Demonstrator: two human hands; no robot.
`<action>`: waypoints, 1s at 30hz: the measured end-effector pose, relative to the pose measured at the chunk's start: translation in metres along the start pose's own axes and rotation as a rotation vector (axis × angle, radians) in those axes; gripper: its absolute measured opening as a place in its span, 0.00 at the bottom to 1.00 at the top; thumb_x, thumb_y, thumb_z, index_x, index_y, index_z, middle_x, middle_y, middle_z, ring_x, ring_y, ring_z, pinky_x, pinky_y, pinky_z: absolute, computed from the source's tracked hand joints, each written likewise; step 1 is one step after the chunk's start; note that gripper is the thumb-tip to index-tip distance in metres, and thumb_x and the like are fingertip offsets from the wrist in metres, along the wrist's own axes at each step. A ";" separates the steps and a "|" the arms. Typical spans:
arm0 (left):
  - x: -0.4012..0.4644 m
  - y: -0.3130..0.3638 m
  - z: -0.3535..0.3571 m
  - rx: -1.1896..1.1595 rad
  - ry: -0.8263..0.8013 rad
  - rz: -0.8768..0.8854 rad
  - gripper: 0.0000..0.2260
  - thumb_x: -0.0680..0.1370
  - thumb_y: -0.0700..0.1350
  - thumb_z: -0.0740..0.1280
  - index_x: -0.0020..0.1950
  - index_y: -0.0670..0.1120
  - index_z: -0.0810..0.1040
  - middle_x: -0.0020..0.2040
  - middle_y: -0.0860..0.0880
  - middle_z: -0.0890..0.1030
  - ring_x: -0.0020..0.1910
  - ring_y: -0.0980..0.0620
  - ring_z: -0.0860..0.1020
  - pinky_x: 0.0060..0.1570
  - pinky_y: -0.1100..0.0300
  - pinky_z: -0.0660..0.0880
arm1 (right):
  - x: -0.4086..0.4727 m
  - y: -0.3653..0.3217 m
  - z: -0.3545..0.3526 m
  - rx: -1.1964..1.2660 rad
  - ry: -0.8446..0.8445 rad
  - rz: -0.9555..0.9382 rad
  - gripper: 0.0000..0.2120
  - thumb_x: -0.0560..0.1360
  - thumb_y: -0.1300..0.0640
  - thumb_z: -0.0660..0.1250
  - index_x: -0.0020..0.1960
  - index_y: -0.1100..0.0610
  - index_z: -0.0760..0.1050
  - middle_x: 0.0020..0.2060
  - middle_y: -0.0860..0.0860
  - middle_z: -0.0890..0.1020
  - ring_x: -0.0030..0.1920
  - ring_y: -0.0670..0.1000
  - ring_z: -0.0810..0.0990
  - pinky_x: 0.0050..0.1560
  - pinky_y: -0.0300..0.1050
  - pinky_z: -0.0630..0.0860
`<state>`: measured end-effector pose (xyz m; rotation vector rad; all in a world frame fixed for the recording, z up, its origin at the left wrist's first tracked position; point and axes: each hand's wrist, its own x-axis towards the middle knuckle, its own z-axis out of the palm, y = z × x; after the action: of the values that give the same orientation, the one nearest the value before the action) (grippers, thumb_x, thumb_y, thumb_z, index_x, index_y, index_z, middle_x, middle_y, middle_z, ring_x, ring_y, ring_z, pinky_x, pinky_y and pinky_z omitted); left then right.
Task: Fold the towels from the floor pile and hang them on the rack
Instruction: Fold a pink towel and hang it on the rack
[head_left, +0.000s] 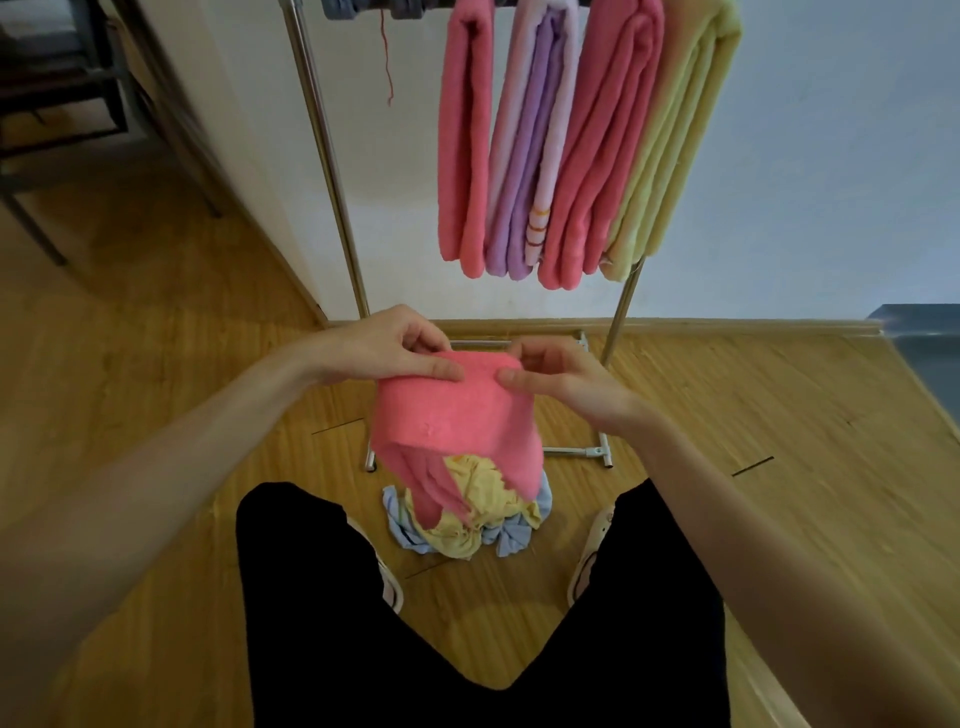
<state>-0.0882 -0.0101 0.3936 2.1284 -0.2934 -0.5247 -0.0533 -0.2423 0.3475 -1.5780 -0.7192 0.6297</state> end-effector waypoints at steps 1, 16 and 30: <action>0.000 -0.004 -0.001 -0.002 0.012 -0.013 0.12 0.72 0.51 0.71 0.47 0.44 0.84 0.40 0.49 0.84 0.39 0.55 0.81 0.37 0.65 0.75 | -0.001 0.000 -0.006 -0.009 0.022 0.005 0.07 0.74 0.59 0.67 0.42 0.62 0.73 0.35 0.52 0.73 0.39 0.49 0.71 0.40 0.39 0.67; 0.005 0.029 -0.087 0.336 0.010 0.038 0.10 0.79 0.35 0.63 0.49 0.46 0.84 0.51 0.52 0.82 0.49 0.65 0.78 0.49 0.75 0.71 | 0.028 -0.070 -0.072 -0.578 -0.171 0.017 0.21 0.71 0.77 0.58 0.54 0.60 0.81 0.47 0.40 0.83 0.51 0.38 0.79 0.54 0.34 0.73; 0.035 0.126 -0.202 0.739 0.471 0.254 0.23 0.72 0.37 0.72 0.65 0.51 0.76 0.57 0.50 0.78 0.49 0.53 0.77 0.44 0.68 0.75 | 0.102 -0.213 -0.114 -0.833 0.171 -0.151 0.17 0.75 0.64 0.67 0.61 0.52 0.78 0.41 0.30 0.77 0.39 0.29 0.76 0.46 0.25 0.73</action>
<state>0.0364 0.0500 0.5902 2.7774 -0.5338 0.2947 0.0791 -0.2235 0.5733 -2.2689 -1.0300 0.0549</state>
